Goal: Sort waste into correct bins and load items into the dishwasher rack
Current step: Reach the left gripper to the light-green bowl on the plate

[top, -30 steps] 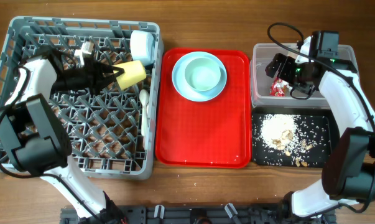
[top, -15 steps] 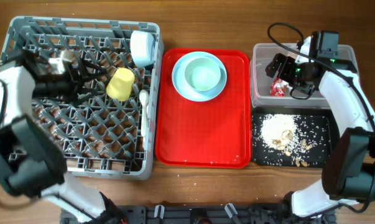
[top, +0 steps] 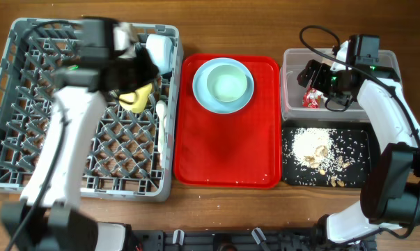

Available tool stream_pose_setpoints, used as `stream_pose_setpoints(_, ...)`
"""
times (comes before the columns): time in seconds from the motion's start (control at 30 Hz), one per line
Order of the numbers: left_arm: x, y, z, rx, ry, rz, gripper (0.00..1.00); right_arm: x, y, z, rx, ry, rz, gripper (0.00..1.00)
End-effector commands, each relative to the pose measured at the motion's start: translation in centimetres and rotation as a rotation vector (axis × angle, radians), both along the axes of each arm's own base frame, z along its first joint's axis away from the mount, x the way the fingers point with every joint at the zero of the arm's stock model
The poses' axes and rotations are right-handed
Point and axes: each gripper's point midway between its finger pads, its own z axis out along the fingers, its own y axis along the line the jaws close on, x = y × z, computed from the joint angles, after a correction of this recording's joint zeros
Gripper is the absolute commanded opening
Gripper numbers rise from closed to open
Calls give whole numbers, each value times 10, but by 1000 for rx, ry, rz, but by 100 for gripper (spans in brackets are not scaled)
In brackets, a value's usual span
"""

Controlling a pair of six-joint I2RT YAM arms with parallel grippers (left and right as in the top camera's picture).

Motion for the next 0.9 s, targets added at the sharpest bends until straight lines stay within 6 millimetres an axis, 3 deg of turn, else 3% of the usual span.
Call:
stream_pose_setpoints(0.0,23,24,-52,222,54,163,4,1,0,-1,10,2,-1,100)
stream_pose_setpoints(0.13,25,51,-88,309,148,260,4,1,0,-1,9,2,-1,100)
stream_pose_setpoints(0.3,-4,74,-92,335,270,292,4,1,0,-1,10,2,-1,100)
stream_pose_setpoints(0.43,-21,89,-64,328,263,328,4,1,0,-1,10,2,-2,100)
stream_pose_setpoints(0.53,-30,92,-9,288,132,354,4,1,0,-1,10,2,-2,100)
stream_pose_setpoints(0.57,-35,87,12,259,72,346,4,1,0,-1,10,2,-1,100)
stream_pose_setpoints(0.63,-46,57,57,137,-68,270,7,1,0,-1,10,3,-2,100)
stream_pose_setpoints(0.67,-49,45,70,105,-112,236,12,1,0,-1,10,2,-1,100)
stream_pose_setpoints(0.7,-54,26,87,77,-175,180,28,1,0,-1,10,2,-1,100)
stream_pose_setpoints(0.73,-56,8,96,71,-220,121,45,1,0,-1,10,2,-1,100)
stream_pose_setpoints(0.77,-56,-9,101,74,-261,54,56,1,0,-1,10,2,-1,100)
stream_pose_setpoints(0.8,-56,-45,102,71,-303,-62,59,1,0,-1,10,2,-1,100)
stream_pose_setpoints(0.87,-53,-82,89,67,-289,-148,59,1,0,-1,10,2,-1,100)
